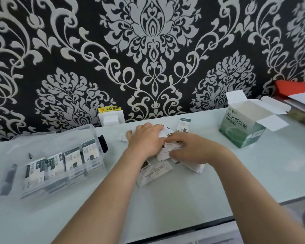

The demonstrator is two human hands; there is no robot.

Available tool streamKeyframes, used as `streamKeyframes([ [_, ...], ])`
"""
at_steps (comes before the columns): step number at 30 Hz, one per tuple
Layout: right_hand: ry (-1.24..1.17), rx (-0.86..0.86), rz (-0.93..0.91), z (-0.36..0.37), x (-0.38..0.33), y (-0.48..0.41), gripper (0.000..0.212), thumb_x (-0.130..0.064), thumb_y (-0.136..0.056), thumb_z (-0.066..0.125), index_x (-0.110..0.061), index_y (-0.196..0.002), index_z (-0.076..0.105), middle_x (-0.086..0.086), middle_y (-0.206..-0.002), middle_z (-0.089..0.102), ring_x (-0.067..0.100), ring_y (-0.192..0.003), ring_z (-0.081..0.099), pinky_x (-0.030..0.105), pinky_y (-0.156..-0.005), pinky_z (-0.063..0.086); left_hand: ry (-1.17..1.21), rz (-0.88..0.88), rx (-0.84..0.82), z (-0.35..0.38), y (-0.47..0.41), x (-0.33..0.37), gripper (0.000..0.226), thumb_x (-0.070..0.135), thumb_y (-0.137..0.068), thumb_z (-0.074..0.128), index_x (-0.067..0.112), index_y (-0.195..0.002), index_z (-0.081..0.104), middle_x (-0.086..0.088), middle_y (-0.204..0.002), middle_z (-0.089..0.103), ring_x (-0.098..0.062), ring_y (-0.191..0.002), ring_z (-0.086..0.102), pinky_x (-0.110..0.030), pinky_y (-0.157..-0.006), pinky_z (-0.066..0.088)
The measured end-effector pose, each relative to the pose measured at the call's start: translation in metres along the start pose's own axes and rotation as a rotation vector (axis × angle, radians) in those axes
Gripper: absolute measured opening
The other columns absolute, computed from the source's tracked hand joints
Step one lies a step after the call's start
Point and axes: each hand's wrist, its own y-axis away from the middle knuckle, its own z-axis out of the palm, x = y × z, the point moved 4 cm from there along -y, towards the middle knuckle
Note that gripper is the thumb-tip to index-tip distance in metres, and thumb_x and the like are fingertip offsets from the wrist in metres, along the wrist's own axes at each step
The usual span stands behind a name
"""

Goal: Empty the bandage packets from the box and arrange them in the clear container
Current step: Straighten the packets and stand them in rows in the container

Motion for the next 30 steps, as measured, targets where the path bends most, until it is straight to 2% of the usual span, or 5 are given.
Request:
streamKeyframes([
  [4,-0.228,0.038,-0.075,-0.005,-0.008,0.002,0.034,-0.012,-0.086,0.062,-0.028,-0.116,0.065,-0.013,-0.102,0.066,-0.002,-0.077,0.058,0.018,-0.073,0.049,0.271,-0.076,0.044,-0.008,0.006,-0.004,0.047,0.034,-0.084,0.07,0.042,-0.126,0.052,0.006,-0.131,0.052,-0.02,-0.123,0.046,-0.039,-0.097,0.031],
  [8,-0.291,0.163,-0.087,-0.008,-0.006,0.0,0.032,0.002,-0.081,0.065,-0.019,-0.105,0.068,-0.004,-0.107,0.069,0.005,-0.099,0.064,0.022,-0.087,0.053,0.511,-0.105,0.121,-0.013,0.011,-0.006,0.052,0.015,-0.076,0.079,0.038,-0.118,0.058,0.005,-0.109,0.054,-0.018,-0.108,0.054,-0.037,-0.101,0.041],
  [18,-0.637,0.314,-0.172,-0.017,-0.02,-0.001,0.022,-0.019,-0.09,0.066,-0.024,-0.111,0.067,-0.002,-0.098,0.072,0.018,-0.091,0.07,0.036,-0.087,0.057,1.021,-0.051,0.309,-0.058,0.036,-0.007,0.025,0.005,-0.081,0.074,0.03,-0.084,0.071,-0.001,-0.089,0.074,-0.022,-0.086,0.07,-0.043,-0.08,0.058],
  [22,-0.468,0.37,-0.199,-0.011,-0.031,-0.002,0.015,-0.016,-0.089,0.066,-0.025,-0.078,0.072,-0.002,-0.069,0.073,0.02,-0.065,0.068,0.041,-0.069,0.057,1.275,-0.086,0.262,-0.053,0.041,-0.006,0.02,0.003,-0.084,0.07,0.02,-0.094,0.071,-0.005,-0.089,0.076,-0.022,-0.082,0.072,-0.039,-0.073,0.059],
  [30,-0.335,0.359,0.019,-0.024,-0.014,0.004,0.013,-0.015,-0.09,0.065,-0.015,-0.098,0.075,-0.002,-0.084,0.071,0.018,-0.083,0.067,0.032,-0.079,0.055,1.425,-0.099,0.513,-0.057,0.041,-0.02,0.022,0.003,-0.089,0.063,0.02,-0.102,0.065,-0.004,-0.101,0.071,-0.011,-0.078,0.07,-0.029,-0.07,0.058],
])
